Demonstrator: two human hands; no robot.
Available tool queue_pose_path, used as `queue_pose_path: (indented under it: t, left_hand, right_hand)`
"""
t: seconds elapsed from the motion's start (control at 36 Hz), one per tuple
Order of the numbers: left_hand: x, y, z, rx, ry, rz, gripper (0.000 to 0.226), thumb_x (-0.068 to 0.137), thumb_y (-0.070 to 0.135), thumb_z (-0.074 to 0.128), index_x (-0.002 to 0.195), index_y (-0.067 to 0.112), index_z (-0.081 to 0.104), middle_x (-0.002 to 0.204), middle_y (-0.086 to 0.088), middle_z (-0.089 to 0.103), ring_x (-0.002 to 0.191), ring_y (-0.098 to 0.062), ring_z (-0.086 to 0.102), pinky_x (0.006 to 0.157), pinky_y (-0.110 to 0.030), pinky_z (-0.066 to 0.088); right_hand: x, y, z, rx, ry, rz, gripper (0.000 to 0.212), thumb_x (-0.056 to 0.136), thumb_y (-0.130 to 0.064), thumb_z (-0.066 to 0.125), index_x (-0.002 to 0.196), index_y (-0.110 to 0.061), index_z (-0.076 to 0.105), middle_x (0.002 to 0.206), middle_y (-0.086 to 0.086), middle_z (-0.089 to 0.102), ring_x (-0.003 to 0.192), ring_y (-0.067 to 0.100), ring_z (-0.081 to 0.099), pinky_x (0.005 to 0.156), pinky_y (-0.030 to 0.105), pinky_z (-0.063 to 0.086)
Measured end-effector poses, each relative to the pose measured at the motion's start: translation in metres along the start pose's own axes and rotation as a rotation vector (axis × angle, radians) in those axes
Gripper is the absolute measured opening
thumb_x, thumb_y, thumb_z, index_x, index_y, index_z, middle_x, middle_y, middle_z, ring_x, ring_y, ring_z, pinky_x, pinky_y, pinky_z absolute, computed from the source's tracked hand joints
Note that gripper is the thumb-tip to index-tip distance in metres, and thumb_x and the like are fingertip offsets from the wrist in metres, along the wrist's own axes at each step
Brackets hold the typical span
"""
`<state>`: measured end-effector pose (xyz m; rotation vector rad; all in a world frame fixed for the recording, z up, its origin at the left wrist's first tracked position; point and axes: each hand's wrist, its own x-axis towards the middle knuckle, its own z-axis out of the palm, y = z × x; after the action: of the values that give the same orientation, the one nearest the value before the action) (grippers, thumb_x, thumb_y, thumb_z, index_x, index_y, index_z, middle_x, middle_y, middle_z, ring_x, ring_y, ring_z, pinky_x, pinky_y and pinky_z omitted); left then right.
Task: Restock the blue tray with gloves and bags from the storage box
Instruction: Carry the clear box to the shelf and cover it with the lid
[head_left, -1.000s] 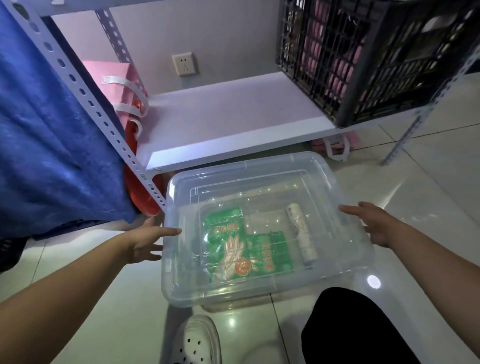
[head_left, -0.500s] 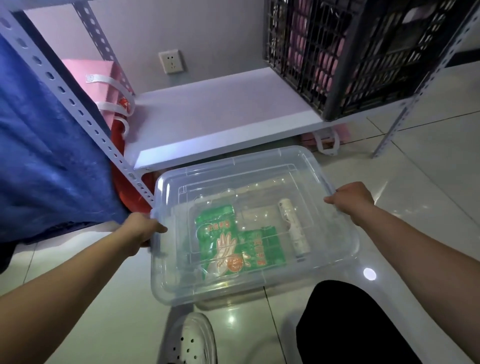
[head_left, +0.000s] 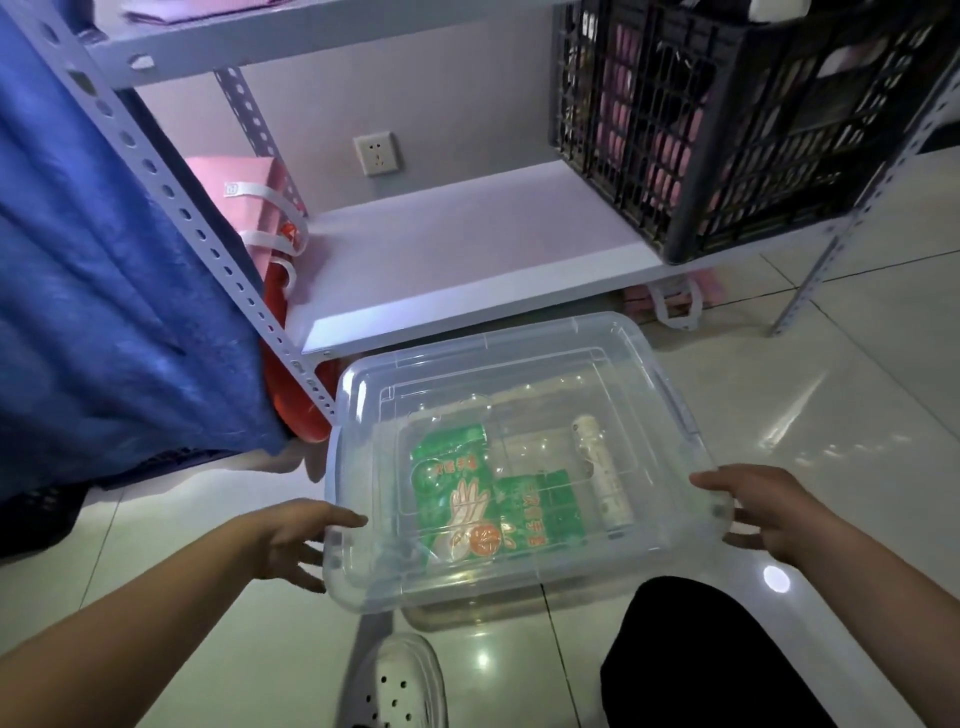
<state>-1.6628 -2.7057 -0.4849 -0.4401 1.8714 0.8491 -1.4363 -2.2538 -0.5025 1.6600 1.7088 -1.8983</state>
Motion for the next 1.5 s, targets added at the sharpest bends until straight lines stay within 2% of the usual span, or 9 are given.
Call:
queue_pose_path:
  t: [0.19,0.42,0.64,0.81,0.97,1.11,1.25,1.33,1.5]
  left_hand:
    - [-0.020,-0.021,0.009,-0.152,-0.046,0.010,0.052,0.069,0.010,0.079,0.118,-0.001,0.065,0.097,-0.017,0.069,0.085,-0.034,0.062,0.077,-0.048,0.056]
    - [-0.072,0.016,0.008,-0.503,-0.107,0.190,0.052,0.075,0.005,0.067,0.127,0.002,0.057,0.122,-0.022,0.055,0.101,-0.043,0.058,0.085,-0.075,0.045]
    - [-0.145,0.038,-0.005,-0.630,-0.168,0.320,0.061,0.073,0.006,0.073,0.132,0.006,0.057,0.122,-0.023,0.065,0.102,-0.047,0.066,0.087,-0.075,0.043]
    - [-0.192,0.036,-0.023,-0.689,-0.179,0.567,0.048,0.075,0.007,0.072,0.122,0.009,0.067,0.130,-0.019,0.064,0.116,-0.046,0.061,0.092,-0.072,0.043]
    - [-0.215,0.074,-0.039,-0.738,-0.071,0.636,0.058,0.072,0.018,0.072,0.126,0.006,0.059,0.127,-0.027,0.062,0.120,-0.055,0.053,0.103,-0.068,0.038]
    - [-0.188,0.119,-0.022,-0.870,0.148,0.678,0.051,0.085,0.012,0.057,0.136,0.005,0.053,0.134,-0.019,0.060,0.125,-0.040,0.054,0.101,-0.062,0.043]
    - [-0.162,0.133,-0.004,-0.898,0.314,0.870,0.043,0.083,0.008,0.065,0.124,0.019,0.058,0.132,-0.015,0.060,0.121,-0.040,0.055,0.084,-0.048,0.052]
    - [-0.157,0.130,-0.003,-0.756,0.375,1.097,0.057,0.073,0.020,0.083,0.121,0.037,0.057,0.126,-0.003,0.063,0.110,-0.029,0.066,0.081,-0.045,0.059]
    - [-0.142,0.141,-0.018,-0.524,0.567,1.246,0.075,0.069,0.027,0.089,0.131,0.042,0.049,0.126,0.004,0.066,0.110,-0.016,0.068,0.090,-0.037,0.056]
  right_hand:
    - [-0.006,0.007,-0.006,0.156,-0.209,0.021,0.032,0.085,-0.002,0.066,0.114,-0.015,0.064,0.094,0.007,0.064,0.079,0.025,0.056,0.071,0.040,0.046]
    - [-0.031,-0.050,-0.004,0.394,-0.299,0.010,0.012,0.087,-0.015,0.062,0.081,-0.025,0.060,0.082,-0.003,0.059,0.077,0.020,0.053,0.081,0.046,0.040]
    - [-0.073,-0.084,-0.021,0.413,-0.360,-0.030,0.007,0.082,-0.024,0.065,0.084,-0.022,0.059,0.097,0.001,0.057,0.083,0.026,0.055,0.083,0.045,0.033]
    - [-0.113,-0.112,-0.039,0.522,-0.514,-0.230,0.041,0.070,-0.023,0.072,0.110,-0.021,0.066,0.113,0.005,0.064,0.108,0.032,0.060,0.088,0.060,0.048]
    - [-0.124,-0.169,-0.029,0.625,-0.674,-0.380,0.064,0.078,-0.027,0.068,0.140,-0.024,0.051,0.139,0.010,0.058,0.126,0.034,0.054,0.096,0.073,0.039]
    - [-0.113,-0.195,0.011,0.638,-0.494,-0.479,0.068,0.088,-0.014,0.067,0.147,-0.030,0.036,0.154,0.004,0.033,0.141,0.033,0.031,0.102,0.068,0.037]
    - [-0.103,-0.185,0.040,0.467,-0.304,-0.812,0.103,0.080,0.001,0.075,0.153,-0.039,0.015,0.158,-0.003,0.026,0.139,0.022,0.036,0.108,0.046,0.038]
    - [-0.103,-0.182,0.050,0.214,-0.170,-1.004,0.091,0.081,-0.006,0.077,0.150,-0.038,0.027,0.152,-0.003,0.035,0.137,0.013,0.035,0.101,0.032,0.039]
    - [-0.105,-0.218,0.066,-0.007,0.156,-1.075,0.065,0.084,-0.039,0.073,0.143,-0.027,0.048,0.147,0.007,0.045,0.132,0.026,0.044,0.100,0.034,0.039]
